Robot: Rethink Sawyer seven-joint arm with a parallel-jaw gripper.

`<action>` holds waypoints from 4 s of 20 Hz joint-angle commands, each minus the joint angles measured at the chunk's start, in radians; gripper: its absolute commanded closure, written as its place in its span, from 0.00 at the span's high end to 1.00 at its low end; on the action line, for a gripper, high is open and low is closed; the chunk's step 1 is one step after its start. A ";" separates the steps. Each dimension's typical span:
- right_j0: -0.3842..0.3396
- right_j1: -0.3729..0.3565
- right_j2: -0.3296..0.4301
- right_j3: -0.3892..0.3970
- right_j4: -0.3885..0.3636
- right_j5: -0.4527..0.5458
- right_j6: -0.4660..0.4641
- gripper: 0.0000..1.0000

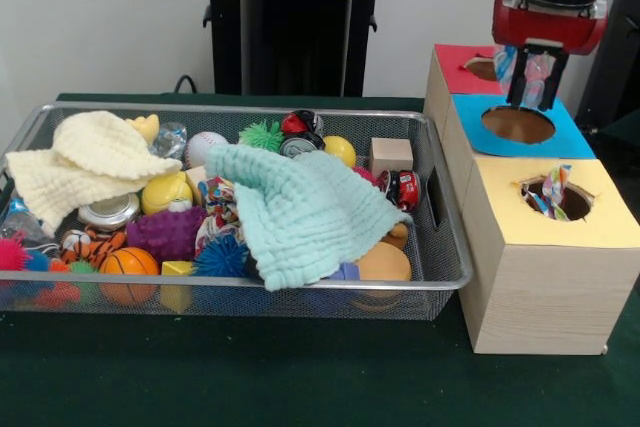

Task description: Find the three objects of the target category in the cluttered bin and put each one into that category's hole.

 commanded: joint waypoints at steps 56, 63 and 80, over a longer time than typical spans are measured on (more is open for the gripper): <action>-0.048 0.021 0.027 0.019 0.007 -0.110 0.168 0.00; -0.054 -0.003 0.067 0.100 0.029 -0.137 0.166 0.00; -0.036 -0.059 0.058 0.169 0.035 -0.118 0.165 0.00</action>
